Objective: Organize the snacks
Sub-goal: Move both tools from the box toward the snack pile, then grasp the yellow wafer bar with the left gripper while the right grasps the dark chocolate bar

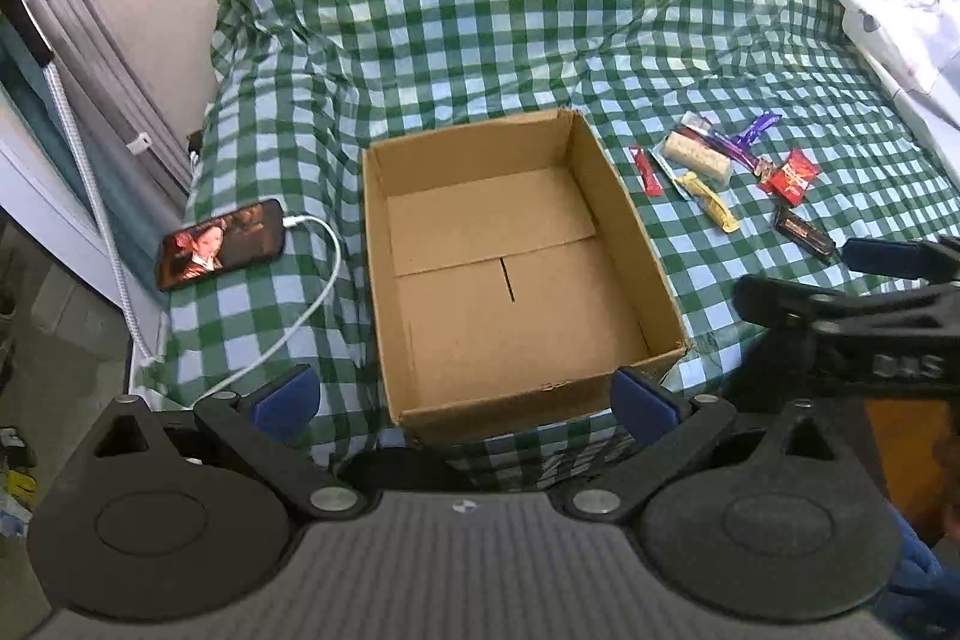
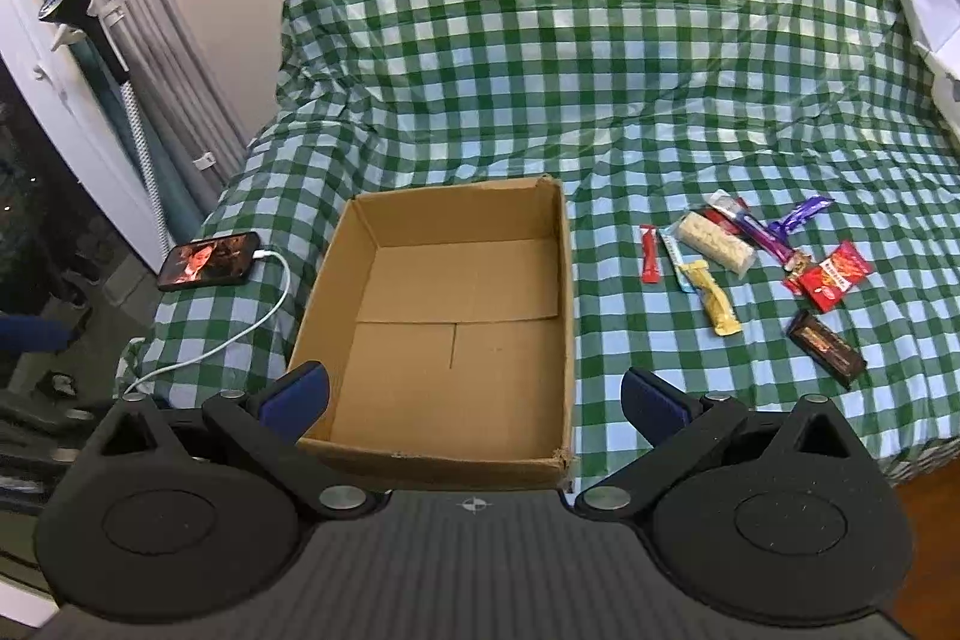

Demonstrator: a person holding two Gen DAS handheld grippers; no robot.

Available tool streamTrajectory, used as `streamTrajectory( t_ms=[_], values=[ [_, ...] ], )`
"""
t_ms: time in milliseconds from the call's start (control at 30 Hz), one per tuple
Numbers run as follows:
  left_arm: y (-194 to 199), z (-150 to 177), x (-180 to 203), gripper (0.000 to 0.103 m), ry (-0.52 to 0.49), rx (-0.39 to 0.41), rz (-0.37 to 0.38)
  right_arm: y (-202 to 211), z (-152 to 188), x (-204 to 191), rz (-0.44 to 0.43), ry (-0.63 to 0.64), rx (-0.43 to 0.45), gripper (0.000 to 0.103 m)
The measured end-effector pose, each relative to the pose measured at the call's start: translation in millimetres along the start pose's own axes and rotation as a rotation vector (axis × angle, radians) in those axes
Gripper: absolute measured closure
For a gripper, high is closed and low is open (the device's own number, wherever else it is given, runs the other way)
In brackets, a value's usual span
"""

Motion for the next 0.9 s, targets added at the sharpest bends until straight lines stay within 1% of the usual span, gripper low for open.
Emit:
streamTrajectory(
  t_ms=[33,133,267,367,433,533,567,733,900],
  values=[
    [-5.1,3.0,2.4,0.000,0.007,-0.014,-0.015,0.4,2.3,1.4,-0.013,0.009,0.000,0.000],
    [-19.1,9.9,12.1,0.000,0.015,-0.023,-0.025,2.7,9.3,7.8,-0.037,0.030,0.009,0.000],
    [-30.7,20.0,36.8,0.000,0.016,-0.046,-0.027,6.9,18.5,29.2,-0.040,0.018,0.028,0.000],
    [-35.6,20.5,57.6,0.000,-0.002,-0.039,-0.047,9.7,23.8,48.3,-0.021,-0.007,0.058,0.000],
    [-40.2,20.1,74.4,0.000,-0.018,-0.054,-0.053,11.8,28.3,64.9,0.000,-0.036,0.074,0.000],
    [-46.6,16.8,98.8,0.000,-0.030,-0.079,-0.040,13.6,32.4,90.9,0.017,-0.093,0.085,0.000],
    [-48.2,14.7,107.8,0.000,-0.037,-0.083,-0.033,13.9,31.6,98.4,0.036,-0.111,0.090,0.000],
    [-58.2,2.2,152.2,0.000,-0.084,-0.095,-0.008,25.9,35.4,142.2,0.071,-0.187,0.132,0.000],
    [-71.5,-10.0,192.5,0.000,-0.129,-0.109,0.008,33.9,36.2,186.8,0.111,-0.227,0.181,0.000]
  ],
)
Point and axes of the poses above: each gripper's, at about its wrist camera, not at the fingertips, and y roughly against the way its jaws point, x to its right, z to its underside, the point moved 5 cm from there along -y, roughly the way its jaws point, and after that the axes turned 11 degrees about -z, right-handed, at the moved point
